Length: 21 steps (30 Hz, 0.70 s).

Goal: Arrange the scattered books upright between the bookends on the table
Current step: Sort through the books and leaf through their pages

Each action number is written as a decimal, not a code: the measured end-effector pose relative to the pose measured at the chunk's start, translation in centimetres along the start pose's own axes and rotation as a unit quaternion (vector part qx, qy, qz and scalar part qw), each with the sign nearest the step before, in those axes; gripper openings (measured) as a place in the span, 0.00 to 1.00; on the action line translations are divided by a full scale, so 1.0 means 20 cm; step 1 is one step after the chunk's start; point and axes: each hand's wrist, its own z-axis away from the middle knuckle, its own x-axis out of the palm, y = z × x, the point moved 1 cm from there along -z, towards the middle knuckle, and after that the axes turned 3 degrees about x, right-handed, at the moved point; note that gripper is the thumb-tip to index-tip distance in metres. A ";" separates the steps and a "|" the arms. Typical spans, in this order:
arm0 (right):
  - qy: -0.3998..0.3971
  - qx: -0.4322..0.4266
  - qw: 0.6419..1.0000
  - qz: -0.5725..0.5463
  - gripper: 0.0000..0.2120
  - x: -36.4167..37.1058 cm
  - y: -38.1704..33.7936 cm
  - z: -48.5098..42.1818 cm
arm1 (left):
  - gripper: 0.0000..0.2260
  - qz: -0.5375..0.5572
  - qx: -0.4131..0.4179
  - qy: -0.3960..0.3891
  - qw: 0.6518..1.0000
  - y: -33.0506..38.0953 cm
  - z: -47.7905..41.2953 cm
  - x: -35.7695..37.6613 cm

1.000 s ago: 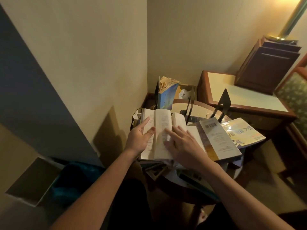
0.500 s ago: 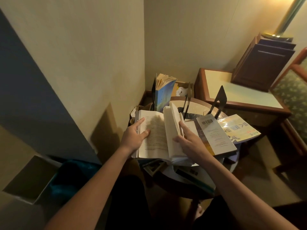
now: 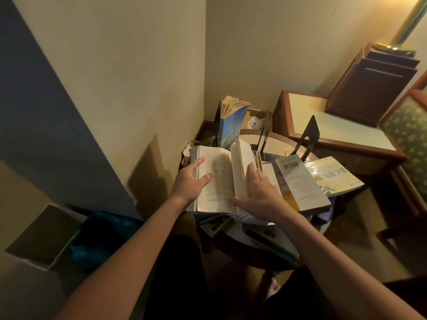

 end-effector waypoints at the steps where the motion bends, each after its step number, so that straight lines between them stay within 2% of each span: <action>1: 0.000 0.004 1.000 0.013 0.56 0.01 0.00 -0.01 | 0.26 0.000 0.003 0.001 1.000 0.01 0.00 0.00; 5: 0.009 0.023 0.999 0.036 0.59 0.00 0.02 -0.02 | 0.27 -0.011 0.006 0.003 1.000 0.01 0.00 0.00; 8: 0.032 0.024 0.999 0.020 0.57 0.01 0.04 -0.01 | 0.27 -0.003 -0.003 0.001 1.000 0.00 0.01 0.00; 10: 0.067 0.013 0.997 -0.030 0.50 0.00 0.04 0.02 | 0.27 0.006 -0.004 -0.001 1.000 -0.01 0.01 0.00; 13: 0.095 -0.005 0.985 -0.142 0.31 -0.04 0.05 0.06 | 0.27 0.014 -0.004 -0.001 1.000 0.00 0.01 0.00; 15: 0.106 -0.008 0.978 -0.178 0.25 -0.08 0.07 0.07 | 0.27 0.017 -0.008 -0.005 1.000 0.00 0.01 0.00; 18: 0.107 0.000 0.984 -0.144 0.23 -0.09 0.09 0.05 | 0.27 0.008 -0.004 -0.006 1.000 0.00 0.00 0.00; 21: 0.076 0.024 0.997 -0.007 0.22 -0.05 0.13 0.00 | 0.27 0.006 -0.003 -0.003 1.000 -0.01 0.00 0.00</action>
